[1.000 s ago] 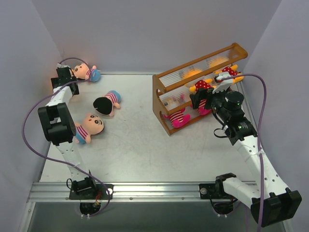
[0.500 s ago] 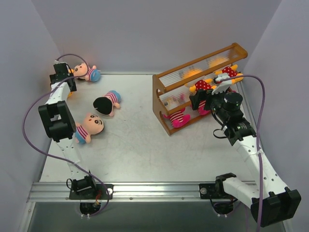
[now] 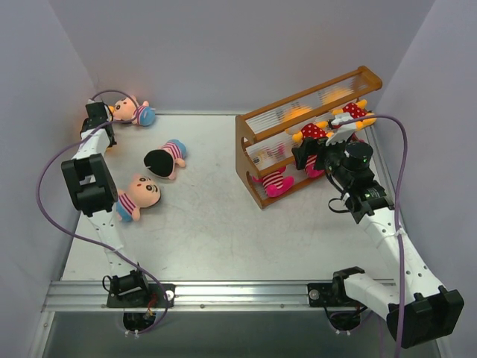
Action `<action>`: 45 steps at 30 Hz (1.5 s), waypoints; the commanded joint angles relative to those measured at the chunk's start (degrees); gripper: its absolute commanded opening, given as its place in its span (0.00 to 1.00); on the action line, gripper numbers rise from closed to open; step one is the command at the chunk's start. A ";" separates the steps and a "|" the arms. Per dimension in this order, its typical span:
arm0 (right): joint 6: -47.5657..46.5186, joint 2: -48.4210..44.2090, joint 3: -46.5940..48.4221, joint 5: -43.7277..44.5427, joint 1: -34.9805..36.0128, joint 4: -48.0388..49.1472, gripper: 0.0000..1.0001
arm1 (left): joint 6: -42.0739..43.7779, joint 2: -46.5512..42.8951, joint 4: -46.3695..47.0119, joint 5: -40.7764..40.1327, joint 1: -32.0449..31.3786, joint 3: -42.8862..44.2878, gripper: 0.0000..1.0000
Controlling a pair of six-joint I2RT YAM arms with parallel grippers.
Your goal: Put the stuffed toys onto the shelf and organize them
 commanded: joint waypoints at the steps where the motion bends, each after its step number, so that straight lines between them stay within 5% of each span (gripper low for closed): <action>1: -0.38 0.12 0.13 -0.43 0.11 3.66 1.00 | 0.36 -2.85 2.27 1.08 0.38 0.16 0.05; 11: -1.61 -1.55 1.45 -1.92 0.20 2.25 0.99 | -3.49 -16.38 -0.63 2.83 0.12 -4.85 0.02; 20: -3.98 -4.45 4.26 -6.05 2.13 -2.49 0.99 | -19.13 -31.24 -10.47 15.30 -0.50 -7.57 0.02; 30: -7.59 -6.74 8.04 -14.04 5.82 -7.33 0.99 | -26.79 -51.01 -19.78 30.86 -3.40 -18.47 0.02; 35: -8.12 -4.63 9.27 -16.25 11.35 -8.83 0.99 | -29.69 -59.19 -24.18 39.74 -5.07 -25.23 0.02; 45: -9.26 5.02 11.91 -10.27 33.23 -5.23 1.00 | -28.29 -68.86 -28.14 58.11 -9.02 -32.97 0.02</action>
